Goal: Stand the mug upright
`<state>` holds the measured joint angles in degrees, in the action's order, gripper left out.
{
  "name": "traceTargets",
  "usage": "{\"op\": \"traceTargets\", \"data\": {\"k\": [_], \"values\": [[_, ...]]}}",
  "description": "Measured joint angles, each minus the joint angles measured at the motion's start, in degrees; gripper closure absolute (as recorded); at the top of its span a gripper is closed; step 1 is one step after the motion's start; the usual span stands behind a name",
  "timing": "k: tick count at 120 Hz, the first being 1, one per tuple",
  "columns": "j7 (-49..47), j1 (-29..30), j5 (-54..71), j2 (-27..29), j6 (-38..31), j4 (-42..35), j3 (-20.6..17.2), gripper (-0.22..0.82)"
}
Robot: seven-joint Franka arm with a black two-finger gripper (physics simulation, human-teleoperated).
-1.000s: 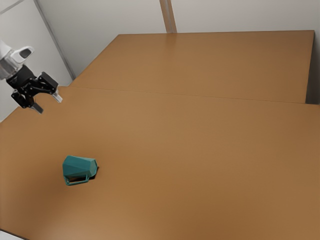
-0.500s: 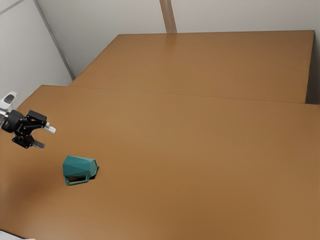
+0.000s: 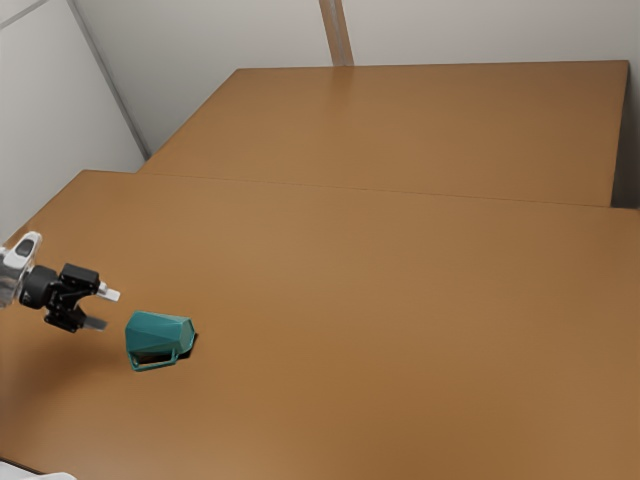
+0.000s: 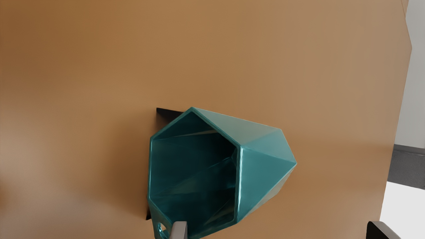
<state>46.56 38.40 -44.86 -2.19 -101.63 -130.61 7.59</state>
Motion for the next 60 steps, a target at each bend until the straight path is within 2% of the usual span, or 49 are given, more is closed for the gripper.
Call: {"op": "traceTargets", "data": {"k": [33,60], "values": [[6.18,-0.29,-1.37,-4.02,-1.09,0.11,-0.07,0.02],[9.57,-1.38,-1.72,-4.48,-1.87,0.08,-0.33,0.02]]}}
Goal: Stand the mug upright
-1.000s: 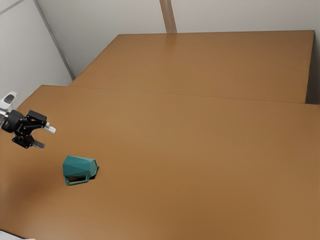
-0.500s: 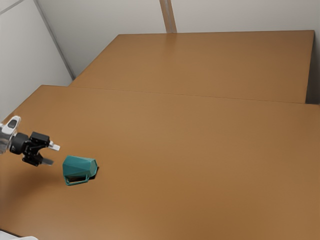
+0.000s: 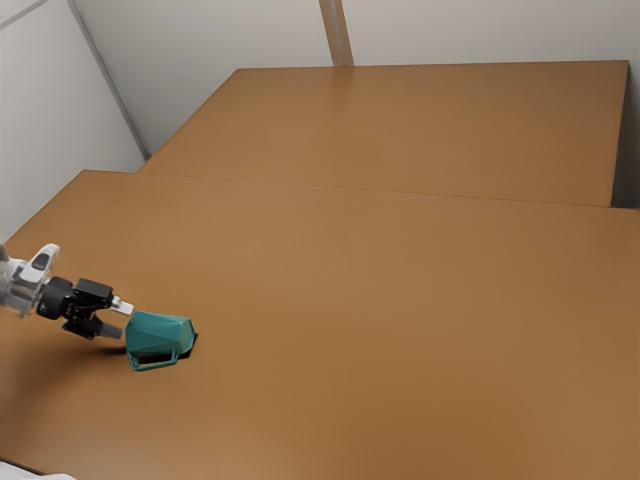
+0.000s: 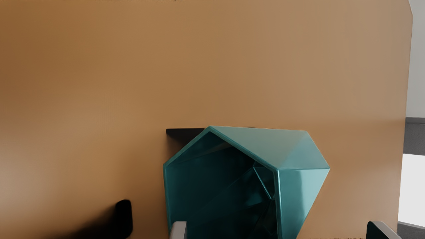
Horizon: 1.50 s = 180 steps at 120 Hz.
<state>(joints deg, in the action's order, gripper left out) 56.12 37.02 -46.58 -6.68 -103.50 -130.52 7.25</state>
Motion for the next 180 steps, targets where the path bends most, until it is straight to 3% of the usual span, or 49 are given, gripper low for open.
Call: {"op": "traceTargets", "data": {"k": [106,180], "values": [[5.68,-3.74,-0.32,0.72,-0.4,-2.38,-1.2,0.05],[6.47,-3.78,-0.82,1.51,-0.3,-2.47,-1.98,0.59]]}}
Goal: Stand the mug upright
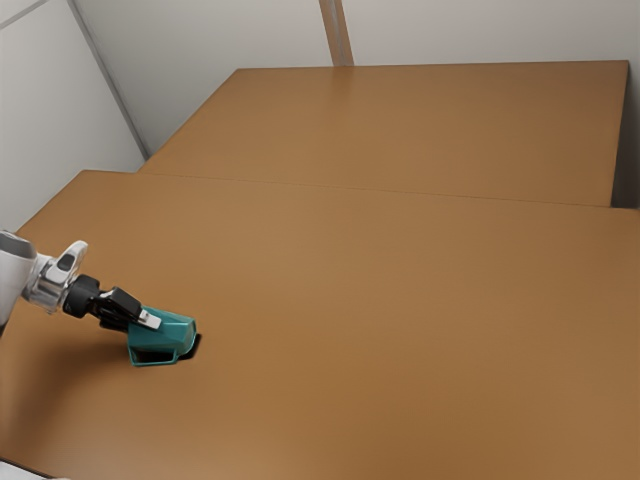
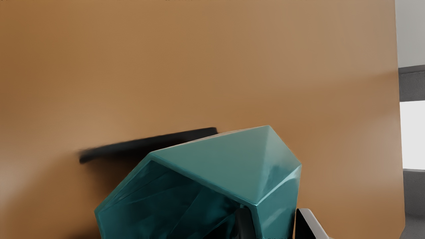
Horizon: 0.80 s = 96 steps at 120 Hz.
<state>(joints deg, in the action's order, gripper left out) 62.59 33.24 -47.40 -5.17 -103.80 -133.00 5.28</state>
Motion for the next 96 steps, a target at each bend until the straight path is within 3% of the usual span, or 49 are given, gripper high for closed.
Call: {"op": "traceTargets", "data": {"k": [30,62,96], "values": [[-0.23,-0.84,0.04,2.33,0.06,-0.08,-0.49,0.74],[-1.47,-3.54,1.14,8.02,-0.55,-0.13,-0.43,0.77],[-5.34,-11.82,9.07,13.98,-3.6,0.17,-0.2,0.78]]}}
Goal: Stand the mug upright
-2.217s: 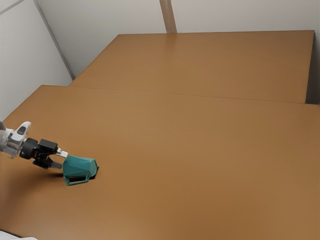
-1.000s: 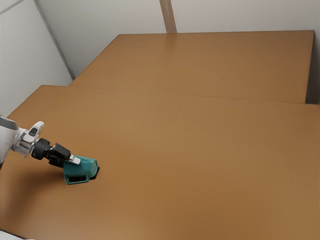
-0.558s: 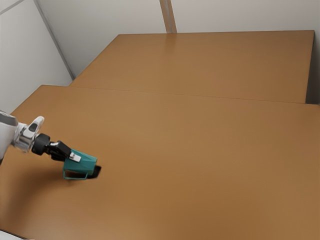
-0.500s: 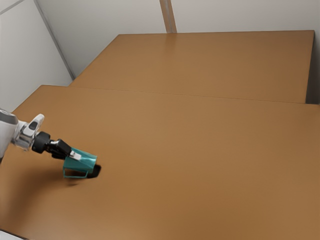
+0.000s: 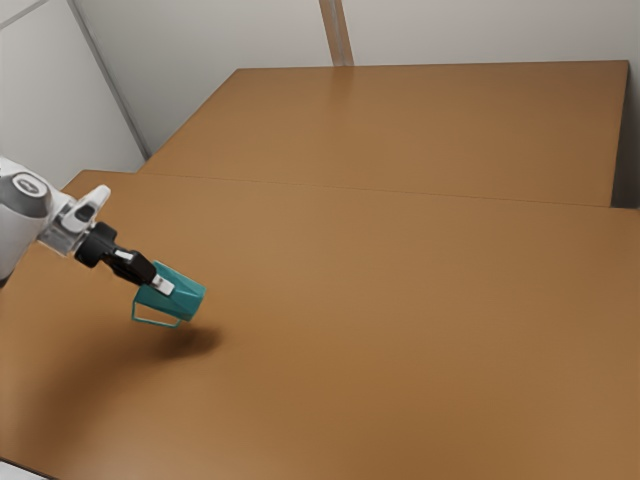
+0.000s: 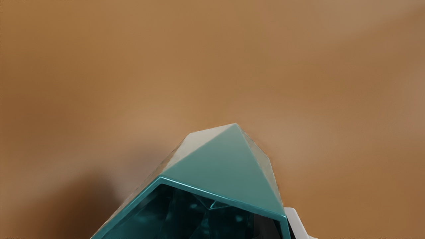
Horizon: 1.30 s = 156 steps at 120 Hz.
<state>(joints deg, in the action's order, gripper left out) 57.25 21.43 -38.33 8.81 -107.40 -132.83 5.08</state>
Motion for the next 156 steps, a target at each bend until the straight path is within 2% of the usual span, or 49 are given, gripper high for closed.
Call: {"op": "traceTargets", "data": {"k": [20,65,89,131,156], "values": [[-4.07,-4.11,8.47,1.74,-2.19,0.65,0.02,0.78],[-17.33,-13.32,29.46,1.78,-7.27,1.73,0.08,0.78],[-24.75,-20.65,35.16,1.74,-8.74,1.71,2.45,0.78],[-37.52,-25.16,42.86,3.52,-10.99,-0.12,2.73,0.78],[-44.57,-25.83,45.15,4.28,-13.13,-2.8,1.28,0.78]]}}
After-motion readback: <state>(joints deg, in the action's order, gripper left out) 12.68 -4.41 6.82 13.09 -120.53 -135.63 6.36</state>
